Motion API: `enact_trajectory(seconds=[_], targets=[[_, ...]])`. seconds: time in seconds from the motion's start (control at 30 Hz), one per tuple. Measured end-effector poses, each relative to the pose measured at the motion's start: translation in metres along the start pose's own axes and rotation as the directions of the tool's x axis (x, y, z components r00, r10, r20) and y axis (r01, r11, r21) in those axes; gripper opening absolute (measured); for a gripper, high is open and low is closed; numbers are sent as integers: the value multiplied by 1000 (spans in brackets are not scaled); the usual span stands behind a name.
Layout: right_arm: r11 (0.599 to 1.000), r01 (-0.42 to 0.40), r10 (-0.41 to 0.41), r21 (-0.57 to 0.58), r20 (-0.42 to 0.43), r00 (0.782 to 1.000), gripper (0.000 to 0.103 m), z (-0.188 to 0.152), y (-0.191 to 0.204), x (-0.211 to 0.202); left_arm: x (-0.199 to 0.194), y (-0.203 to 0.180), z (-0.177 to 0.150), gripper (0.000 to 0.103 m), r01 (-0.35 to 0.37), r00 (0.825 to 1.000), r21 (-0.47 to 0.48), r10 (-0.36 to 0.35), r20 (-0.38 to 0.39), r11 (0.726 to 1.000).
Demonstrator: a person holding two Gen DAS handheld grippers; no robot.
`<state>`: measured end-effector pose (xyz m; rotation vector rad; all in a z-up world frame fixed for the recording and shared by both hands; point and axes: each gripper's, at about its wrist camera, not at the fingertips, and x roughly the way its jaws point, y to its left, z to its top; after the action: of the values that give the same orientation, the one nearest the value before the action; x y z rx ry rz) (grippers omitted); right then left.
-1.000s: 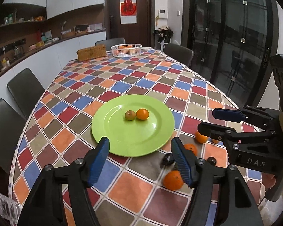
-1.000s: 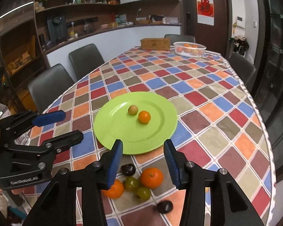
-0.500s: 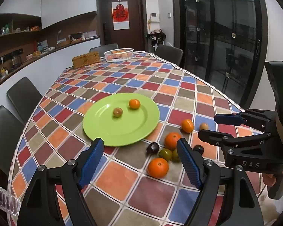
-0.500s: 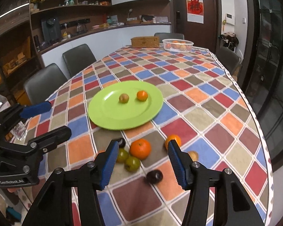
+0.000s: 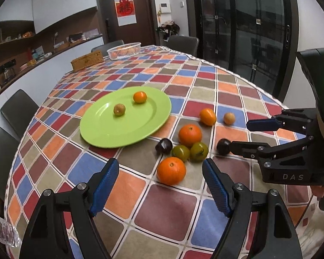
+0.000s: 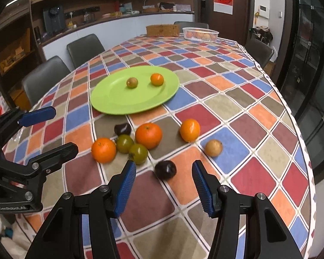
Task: Organize fruits
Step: 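Withdraw both open grippers from the plate toward the remaining fruits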
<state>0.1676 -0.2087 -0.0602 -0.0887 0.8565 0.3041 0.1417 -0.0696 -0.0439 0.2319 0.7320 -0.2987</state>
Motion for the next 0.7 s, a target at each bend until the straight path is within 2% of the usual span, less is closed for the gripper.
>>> enact_trajectory(seconds=[0.47,0.7], targets=[[1000,1,-2,-26,-67,998,54,-8,-4,29,41,0,-6,79,31,996,-7,-32,-83,999],[1000,-27,26,-16,-87,996,43,-7,-5,39,53,3,-4,68,53,993,-40,-57,-104,998]])
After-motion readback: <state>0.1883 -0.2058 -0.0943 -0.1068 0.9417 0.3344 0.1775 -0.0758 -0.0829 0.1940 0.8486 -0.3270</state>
